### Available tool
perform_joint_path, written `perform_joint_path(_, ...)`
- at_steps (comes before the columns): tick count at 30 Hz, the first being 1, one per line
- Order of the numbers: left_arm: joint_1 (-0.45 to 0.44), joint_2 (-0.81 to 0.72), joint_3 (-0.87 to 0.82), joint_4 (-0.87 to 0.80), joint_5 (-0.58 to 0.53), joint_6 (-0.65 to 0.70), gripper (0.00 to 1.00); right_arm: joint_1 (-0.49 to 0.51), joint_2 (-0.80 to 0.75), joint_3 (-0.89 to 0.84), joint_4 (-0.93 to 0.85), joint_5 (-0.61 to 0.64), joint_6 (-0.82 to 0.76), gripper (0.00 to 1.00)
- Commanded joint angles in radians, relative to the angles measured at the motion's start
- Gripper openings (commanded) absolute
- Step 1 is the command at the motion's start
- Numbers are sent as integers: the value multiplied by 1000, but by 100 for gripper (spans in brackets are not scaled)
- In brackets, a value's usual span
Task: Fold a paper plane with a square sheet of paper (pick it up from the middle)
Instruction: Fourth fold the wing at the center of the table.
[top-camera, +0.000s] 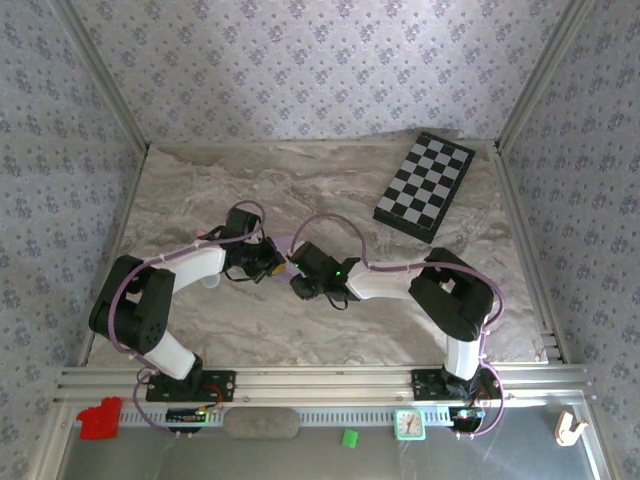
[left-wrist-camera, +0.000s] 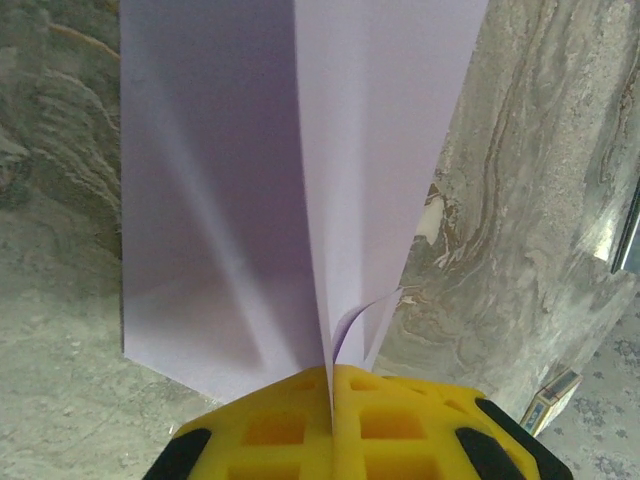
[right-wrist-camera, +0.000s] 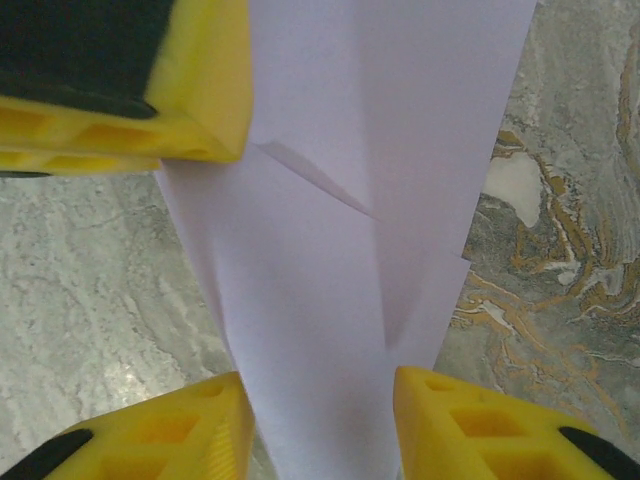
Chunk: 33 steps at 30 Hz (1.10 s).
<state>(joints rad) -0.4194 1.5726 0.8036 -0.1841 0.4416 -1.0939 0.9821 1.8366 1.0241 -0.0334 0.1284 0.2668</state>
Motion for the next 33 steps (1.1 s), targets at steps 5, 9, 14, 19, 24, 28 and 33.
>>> perform_joint_path(5,1,-2,28,-27,28,-10,5,-9,21,33,-15,-19,-34,33)
perform_joint_path(9,4,-6,29,-31,29,-11,7,-12,21,31,-14,-22,-39,28)
perform_joint_path(14,27,-18,29,-48,28,1,11,-14,13,22,-14,-30,-53,22)
perform_joint_path(19,66,-25,43,-83,27,37,19,-18,13,18,-11,-52,-72,16)
perform_joint_path(24,123,-56,58,-128,21,78,27,-26,15,17,-3,-109,-97,14)
perform_joint_path(28,158,-103,49,-144,7,92,32,-35,19,19,1,-146,-89,13)
perform_joint_path(33,168,-166,-34,-76,10,58,35,-52,24,8,26,-193,-64,11)
